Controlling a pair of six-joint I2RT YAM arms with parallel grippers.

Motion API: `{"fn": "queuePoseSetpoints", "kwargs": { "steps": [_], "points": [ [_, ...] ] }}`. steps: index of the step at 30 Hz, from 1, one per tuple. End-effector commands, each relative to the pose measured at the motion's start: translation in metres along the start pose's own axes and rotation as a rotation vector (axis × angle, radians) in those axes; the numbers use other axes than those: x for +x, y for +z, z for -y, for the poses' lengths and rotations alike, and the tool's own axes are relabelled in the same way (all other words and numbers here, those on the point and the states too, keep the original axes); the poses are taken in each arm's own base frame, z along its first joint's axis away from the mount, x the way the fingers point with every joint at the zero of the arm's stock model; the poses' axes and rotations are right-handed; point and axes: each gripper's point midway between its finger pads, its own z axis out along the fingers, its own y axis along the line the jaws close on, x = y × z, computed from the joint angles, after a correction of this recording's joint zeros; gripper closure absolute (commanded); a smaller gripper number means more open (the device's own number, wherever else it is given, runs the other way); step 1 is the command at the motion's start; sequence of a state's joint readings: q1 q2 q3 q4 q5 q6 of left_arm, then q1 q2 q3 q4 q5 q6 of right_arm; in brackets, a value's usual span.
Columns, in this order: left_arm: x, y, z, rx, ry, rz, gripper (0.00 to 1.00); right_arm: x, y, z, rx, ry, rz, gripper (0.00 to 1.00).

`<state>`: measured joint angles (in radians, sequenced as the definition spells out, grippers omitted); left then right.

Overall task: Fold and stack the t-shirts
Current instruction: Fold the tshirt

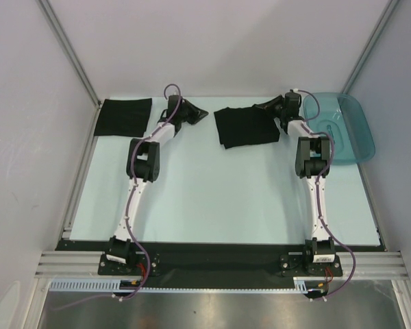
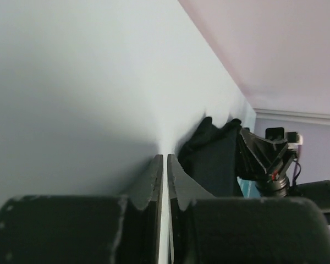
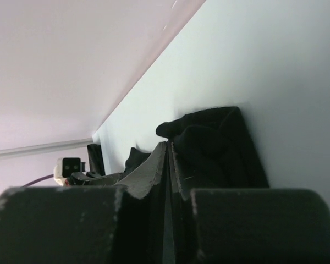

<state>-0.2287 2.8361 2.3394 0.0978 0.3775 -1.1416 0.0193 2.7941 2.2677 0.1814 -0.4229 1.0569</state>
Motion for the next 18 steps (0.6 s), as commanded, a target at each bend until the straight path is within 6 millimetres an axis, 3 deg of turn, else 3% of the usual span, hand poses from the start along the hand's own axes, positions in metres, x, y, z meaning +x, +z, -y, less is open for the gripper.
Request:
{"fn": "queuePoseSetpoints", "kwargs": {
  "steps": [1, 2, 3, 5, 6, 9, 10, 12, 13, 14, 15, 16, 17, 18],
  "points": [
    [-0.014, -0.033, 0.054, 0.001, 0.158, -0.004, 0.89, -0.006, -0.012, -0.016, 0.002, -0.077, -0.040, 0.90],
    [-0.016, -0.043, 0.076, 0.028, 0.188, -0.003, 0.89, -0.004, -0.015, -0.027, -0.006, -0.098, -0.048, 0.90],
    [-0.012, -0.047, 0.081, 0.036, 0.216, -0.015, 0.89, -0.008, -0.024, -0.050, -0.032, -0.127, -0.043, 0.89],
    [0.007, -0.052, 0.089, 0.046, 0.234, -0.065, 0.88, -0.003, -0.033, -0.066, -0.032, -0.183, -0.062, 0.86],
    [0.011, -0.059, 0.103, 0.065, 0.249, -0.074, 0.88, -0.005, -0.044, -0.080, -0.021, -0.192, -0.073, 0.86],
    [0.044, -0.064, 0.121, 0.105, 0.265, -0.153, 0.90, -0.005, -0.059, -0.090, -0.003, -0.212, -0.089, 0.85],
    [0.060, -0.063, 0.128, 0.124, 0.271, -0.179, 0.90, -0.007, -0.069, -0.103, -0.019, -0.214, -0.085, 0.85],
    [0.080, -0.063, 0.136, 0.153, 0.250, -0.219, 0.90, 0.001, -0.077, -0.100, -0.010, -0.204, -0.106, 0.86],
    [0.094, -0.060, 0.139, 0.191, 0.243, -0.235, 0.90, 0.003, -0.087, -0.112, -0.027, -0.215, -0.119, 0.86],
    [0.104, -0.060, 0.140, 0.213, 0.223, -0.260, 0.90, 0.008, -0.090, -0.112, -0.023, -0.219, -0.133, 0.86],
    [0.111, -0.058, 0.141, 0.222, 0.187, -0.272, 0.90, 0.022, -0.093, -0.093, 0.007, -0.207, -0.167, 0.88],
    [0.127, -0.052, 0.134, 0.227, 0.178, -0.298, 0.90, 0.025, -0.102, -0.101, -0.012, -0.216, -0.174, 0.89],
    [0.135, -0.048, 0.128, 0.225, 0.169, -0.314, 0.90, 0.033, -0.104, -0.091, -0.002, -0.209, -0.188, 0.90],
    [0.142, -0.045, 0.123, 0.221, 0.149, -0.330, 0.91, 0.044, -0.107, -0.072, 0.008, -0.198, -0.201, 0.92]
  ]
}}
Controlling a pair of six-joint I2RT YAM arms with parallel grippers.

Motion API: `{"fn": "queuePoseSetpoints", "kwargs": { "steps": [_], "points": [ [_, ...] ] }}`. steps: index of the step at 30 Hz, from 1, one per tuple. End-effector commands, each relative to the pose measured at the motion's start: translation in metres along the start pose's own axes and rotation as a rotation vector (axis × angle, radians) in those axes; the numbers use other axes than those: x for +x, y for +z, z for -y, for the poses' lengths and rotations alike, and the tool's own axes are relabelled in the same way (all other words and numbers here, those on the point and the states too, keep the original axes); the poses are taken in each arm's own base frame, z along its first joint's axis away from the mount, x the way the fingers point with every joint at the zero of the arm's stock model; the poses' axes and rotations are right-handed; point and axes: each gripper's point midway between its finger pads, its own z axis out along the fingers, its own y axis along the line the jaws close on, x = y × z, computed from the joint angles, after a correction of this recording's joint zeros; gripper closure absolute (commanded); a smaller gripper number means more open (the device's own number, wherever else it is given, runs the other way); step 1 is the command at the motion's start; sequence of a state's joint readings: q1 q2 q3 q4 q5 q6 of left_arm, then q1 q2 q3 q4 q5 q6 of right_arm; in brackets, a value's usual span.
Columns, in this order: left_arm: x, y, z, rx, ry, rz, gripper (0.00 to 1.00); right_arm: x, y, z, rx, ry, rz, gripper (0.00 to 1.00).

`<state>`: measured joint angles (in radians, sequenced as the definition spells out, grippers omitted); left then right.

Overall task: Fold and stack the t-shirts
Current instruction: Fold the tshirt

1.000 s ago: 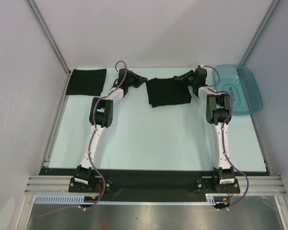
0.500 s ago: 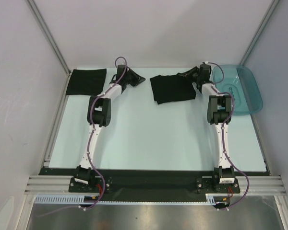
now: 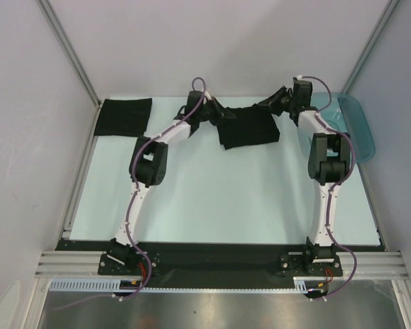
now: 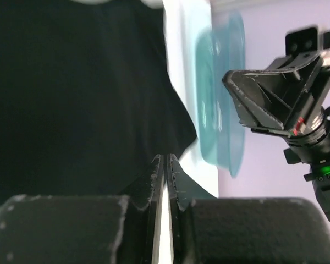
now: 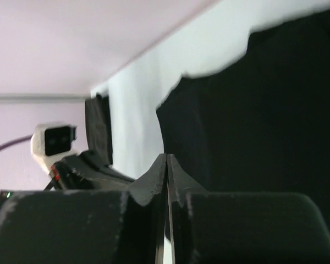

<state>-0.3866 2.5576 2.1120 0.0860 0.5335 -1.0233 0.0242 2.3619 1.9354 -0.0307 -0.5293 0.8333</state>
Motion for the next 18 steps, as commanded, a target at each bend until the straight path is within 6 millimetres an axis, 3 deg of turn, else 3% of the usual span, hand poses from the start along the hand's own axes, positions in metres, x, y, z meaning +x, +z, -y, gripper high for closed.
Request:
{"fn": "queuePoseSetpoints", "kwargs": {
  "steps": [1, 3, 4, 6, 8, 9, 10, 12, 15, 18],
  "points": [
    [0.038, 0.016, 0.004, 0.076, -0.045, -0.079, 0.91, 0.035, -0.015, 0.013, -0.024, -0.015, -0.068, 0.94],
    [0.052, 0.024, -0.005, 0.084, -0.078, -0.106, 0.92, 0.042, -0.018, 0.021, -0.049, -0.025, -0.062, 1.00],
    [0.061, 0.028, -0.008, 0.083, -0.079, -0.117, 0.93, 0.061, -0.020, 0.043, -0.017, -0.005, -0.092, 1.00],
    [0.069, 0.032, -0.026, 0.049, -0.097, -0.124, 0.95, 0.067, -0.022, 0.050, -0.070, -0.013, -0.084, 1.00],
    [0.075, 0.029, -0.043, 0.019, -0.117, -0.126, 0.96, 0.087, -0.022, 0.072, -0.055, 0.019, -0.107, 1.00],
    [0.077, 0.027, -0.050, 0.004, -0.119, -0.129, 0.96, 0.079, -0.026, 0.086, -0.053, 0.025, -0.085, 1.00],
    [0.078, 0.022, -0.069, -0.055, -0.142, -0.128, 0.98, 0.080, -0.027, 0.094, -0.038, 0.021, -0.080, 1.00],
    [0.074, 0.010, -0.083, -0.096, -0.141, -0.117, 0.98, 0.081, -0.029, 0.110, -0.008, 0.020, -0.088, 1.00],
    [0.063, -0.006, -0.088, -0.140, -0.097, -0.117, 0.98, 0.068, -0.034, 0.095, -0.035, 0.003, -0.085, 1.00],
    [0.061, -0.011, -0.064, -0.129, -0.008, -0.135, 0.95, 0.062, -0.037, 0.064, -0.061, -0.046, -0.094, 1.00]
  ]
}}
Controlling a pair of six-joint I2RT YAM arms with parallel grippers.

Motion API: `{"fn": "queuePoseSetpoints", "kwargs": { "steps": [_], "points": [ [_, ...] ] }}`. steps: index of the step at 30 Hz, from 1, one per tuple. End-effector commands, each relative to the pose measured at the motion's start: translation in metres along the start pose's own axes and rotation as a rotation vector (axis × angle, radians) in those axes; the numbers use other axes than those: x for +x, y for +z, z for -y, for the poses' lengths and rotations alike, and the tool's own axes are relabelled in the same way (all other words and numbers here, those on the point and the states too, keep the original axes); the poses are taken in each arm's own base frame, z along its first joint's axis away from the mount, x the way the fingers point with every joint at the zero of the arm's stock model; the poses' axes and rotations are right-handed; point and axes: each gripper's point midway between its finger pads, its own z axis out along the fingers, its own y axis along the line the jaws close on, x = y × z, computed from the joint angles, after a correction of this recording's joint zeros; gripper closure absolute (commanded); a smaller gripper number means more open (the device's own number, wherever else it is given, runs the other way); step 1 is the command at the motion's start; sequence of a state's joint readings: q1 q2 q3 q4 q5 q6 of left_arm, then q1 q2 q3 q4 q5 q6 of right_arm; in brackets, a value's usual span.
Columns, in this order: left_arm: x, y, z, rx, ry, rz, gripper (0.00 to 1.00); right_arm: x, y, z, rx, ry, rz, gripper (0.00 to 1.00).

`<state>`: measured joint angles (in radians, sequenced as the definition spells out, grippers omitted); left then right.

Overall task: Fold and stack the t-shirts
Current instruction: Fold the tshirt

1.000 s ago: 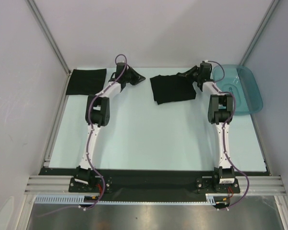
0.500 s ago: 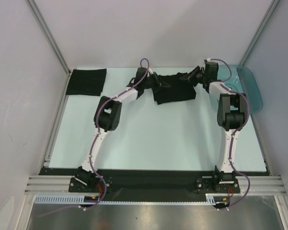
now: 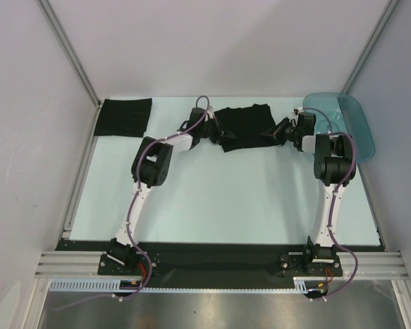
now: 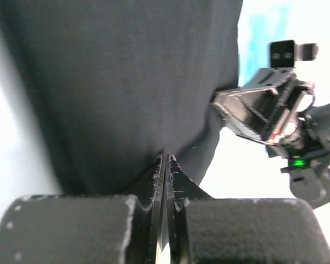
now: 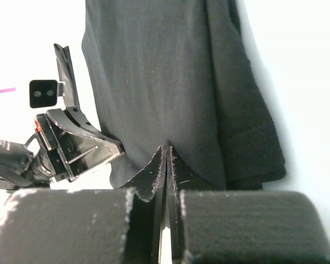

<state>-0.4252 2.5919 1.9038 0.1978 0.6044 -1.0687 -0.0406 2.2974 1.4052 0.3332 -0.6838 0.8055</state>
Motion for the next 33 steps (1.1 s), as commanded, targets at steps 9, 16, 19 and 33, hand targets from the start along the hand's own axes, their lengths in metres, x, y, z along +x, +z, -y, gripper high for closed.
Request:
{"fn": "queuePoseSetpoints", "kwargs": {
  "steps": [9, 16, 19, 33],
  "points": [
    [0.043, -0.021, 0.076, 0.098, 0.141, -0.072, 0.92, 0.021, -0.004, -0.106, -0.161, -0.128, -0.049, 1.00],
    [0.046, -0.025, 0.013, -0.008, -0.017, -0.055, 0.94, 0.049, 0.007, -0.053, -0.093, -0.065, -0.107, 1.00],
    [0.041, -0.035, -0.019, -0.064, -0.078, -0.033, 0.94, 0.058, 0.005, -0.026, -0.051, -0.041, -0.122, 1.00],
    [0.067, -0.078, 0.006, -0.097, 0.062, -0.108, 0.95, 0.004, -0.047, -0.054, 0.059, -0.126, -0.018, 1.00]
  ]
}}
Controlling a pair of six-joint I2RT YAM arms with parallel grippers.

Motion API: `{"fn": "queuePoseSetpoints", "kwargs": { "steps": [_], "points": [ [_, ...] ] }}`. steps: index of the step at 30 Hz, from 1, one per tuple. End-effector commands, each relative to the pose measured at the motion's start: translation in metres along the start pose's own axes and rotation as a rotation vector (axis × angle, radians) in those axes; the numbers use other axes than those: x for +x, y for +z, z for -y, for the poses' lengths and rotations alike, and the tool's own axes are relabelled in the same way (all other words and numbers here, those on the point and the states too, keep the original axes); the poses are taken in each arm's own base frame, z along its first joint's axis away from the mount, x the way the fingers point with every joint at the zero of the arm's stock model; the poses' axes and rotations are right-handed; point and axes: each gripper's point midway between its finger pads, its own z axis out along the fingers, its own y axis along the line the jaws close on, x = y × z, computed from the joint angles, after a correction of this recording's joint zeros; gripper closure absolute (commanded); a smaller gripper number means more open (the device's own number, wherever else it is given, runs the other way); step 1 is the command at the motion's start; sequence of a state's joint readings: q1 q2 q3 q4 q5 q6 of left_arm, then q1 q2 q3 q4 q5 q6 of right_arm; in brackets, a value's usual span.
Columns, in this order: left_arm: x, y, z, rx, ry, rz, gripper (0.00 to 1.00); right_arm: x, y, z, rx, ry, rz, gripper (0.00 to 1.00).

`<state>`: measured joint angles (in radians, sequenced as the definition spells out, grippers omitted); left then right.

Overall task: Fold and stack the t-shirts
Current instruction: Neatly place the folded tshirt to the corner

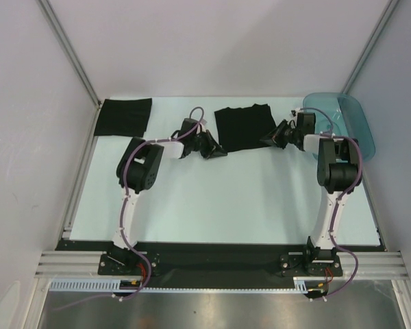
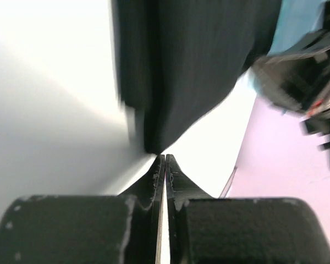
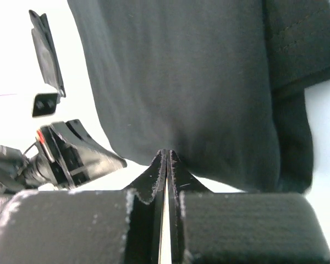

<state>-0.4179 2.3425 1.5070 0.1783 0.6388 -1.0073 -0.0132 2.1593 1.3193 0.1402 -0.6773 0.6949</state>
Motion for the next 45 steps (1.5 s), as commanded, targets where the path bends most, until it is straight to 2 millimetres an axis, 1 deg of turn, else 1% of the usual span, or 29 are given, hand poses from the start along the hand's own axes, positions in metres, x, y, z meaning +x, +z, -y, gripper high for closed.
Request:
{"fn": "queuePoseSetpoints", "kwargs": {
  "steps": [1, 4, 7, 8, 10, 11, 16, 17, 19, 21, 23, 25, 26, 27, 30, 31, 32, 34, 35, 36, 37, 38, 39, 40, 41, 42, 43, 44, 45],
  "points": [
    [0.017, -0.024, 0.029, 0.001, 0.138, -0.012, 0.94, -0.039, -0.033, -0.050, -0.018, -0.100, 0.100, 1.00],
    [0.025, -0.034, 0.052, 0.007, 0.192, -0.008, 0.92, -0.063, -0.039, -0.066, -0.031, -0.144, 0.140, 1.00],
    [0.023, -0.032, 0.076, 0.059, 0.223, 0.004, 0.89, -0.071, -0.031, -0.054, 0.001, -0.125, 0.129, 1.00],
    [0.021, -0.025, 0.073, 0.060, 0.212, -0.004, 0.89, -0.072, -0.025, -0.044, 0.018, -0.118, 0.129, 1.00],
    [0.010, -0.017, 0.094, 0.129, 0.197, 0.008, 0.89, -0.072, -0.018, -0.029, 0.050, -0.116, 0.130, 1.00],
    [0.005, -0.013, 0.095, 0.140, 0.187, 0.015, 0.88, -0.068, -0.011, -0.013, 0.075, -0.097, 0.120, 1.00],
    [-0.017, 0.021, 0.074, 0.154, 0.069, 0.029, 0.88, -0.041, -0.001, 0.028, 0.140, -0.042, 0.073, 1.00],
    [-0.019, 0.023, 0.067, 0.146, 0.049, 0.030, 0.89, -0.033, -0.002, 0.040, 0.170, -0.035, 0.064, 1.00],
    [-0.014, 0.026, 0.045, 0.100, 0.020, 0.018, 0.89, -0.029, -0.007, 0.046, 0.202, -0.042, 0.058, 1.00],
    [-0.004, 0.021, 0.016, 0.026, -0.012, 0.008, 0.90, -0.024, -0.011, 0.054, 0.244, -0.050, 0.046, 1.00],
    [0.000, 0.008, 0.000, -0.033, 0.002, 0.016, 0.90, -0.020, -0.019, 0.053, 0.269, -0.046, 0.043, 1.00],
    [0.013, -0.004, -0.032, -0.114, -0.014, -0.006, 0.90, -0.015, -0.025, 0.053, 0.290, -0.038, 0.036, 1.00],
    [0.009, -0.013, -0.035, -0.122, -0.018, 0.005, 0.90, -0.013, -0.027, 0.053, 0.299, -0.033, 0.032, 1.00],
    [0.019, -0.018, -0.051, -0.148, -0.044, -0.015, 0.91, -0.010, -0.028, 0.054, 0.307, -0.031, 0.025, 1.00],
    [0.023, -0.038, -0.050, -0.151, 0.026, -0.012, 0.92, -0.006, -0.033, 0.041, 0.304, -0.060, 0.005, 1.00],
    [0.027, -0.044, -0.046, -0.153, 0.045, -0.017, 0.91, -0.005, -0.032, 0.029, 0.304, -0.106, -0.013, 0.98],
    [0.024, -0.057, -0.022, -0.122, 0.094, 0.005, 0.90, -0.008, -0.036, 0.016, 0.302, -0.142, -0.013, 0.95],
    [0.038, -0.072, -0.020, -0.130, 0.131, -0.006, 0.87, -0.002, -0.040, 0.003, 0.355, -0.219, -0.041, 0.81],
    [0.046, -0.081, -0.019, -0.135, 0.140, -0.011, 0.86, -0.004, -0.044, -0.023, 0.343, -0.317, -0.029, 0.76],
    [0.047, -0.095, -0.001, -0.113, 0.190, 0.006, 0.85, -0.003, -0.046, -0.030, 0.358, -0.355, -0.027, 0.69],
    [0.052, -0.105, 0.000, -0.137, 0.194, 0.003, 0.84, -0.004, -0.054, -0.033, 0.404, -0.392, -0.009, 0.51],
    [0.060, -0.113, -0.003, -0.151, 0.199, -0.005, 0.83, 0.008, -0.052, -0.042, 0.412, -0.462, -0.024, 0.43],
    [0.059, -0.128, 0.013, -0.133, 0.240, 0.026, 0.82, 0.008, -0.060, -0.057, 0.406, -0.511, -0.002, 0.35],
    [0.062, -0.136, 0.011, -0.158, 0.264, 0.033, 0.79, 0.011, -0.061, -0.061, 0.419, -0.564, 0.009, 0.24],
    [0.069, -0.143, 0.005, -0.175, 0.265, 0.035, 0.77, 0.028, -0.059, -0.062, 0.424, -0.641, -0.022, 0.19],
    [0.070, -0.152, 0.009, -0.174, 0.277, 0.052, 0.75, 0.029, -0.064, -0.079, 0.403, -0.713, 0.014, 0.13],
    [0.067, -0.166, 0.020, -0.157, 0.287, 0.093, 0.71, 0.034, -0.065, -0.081, 0.410, -0.776, 0.021, 0.01],
    [0.068, -0.174, 0.021, -0.149, 0.278, 0.111, 0.68, 0.039, -0.066, -0.084, 0.418, -0.837, 0.031, 0.00],
    [0.076, -0.180, 0.012, -0.156, 0.233, 0.112, 0.65, 0.059, -0.059, -0.087, 0.416, -0.963, 0.013, 0.00]
  ]
}}
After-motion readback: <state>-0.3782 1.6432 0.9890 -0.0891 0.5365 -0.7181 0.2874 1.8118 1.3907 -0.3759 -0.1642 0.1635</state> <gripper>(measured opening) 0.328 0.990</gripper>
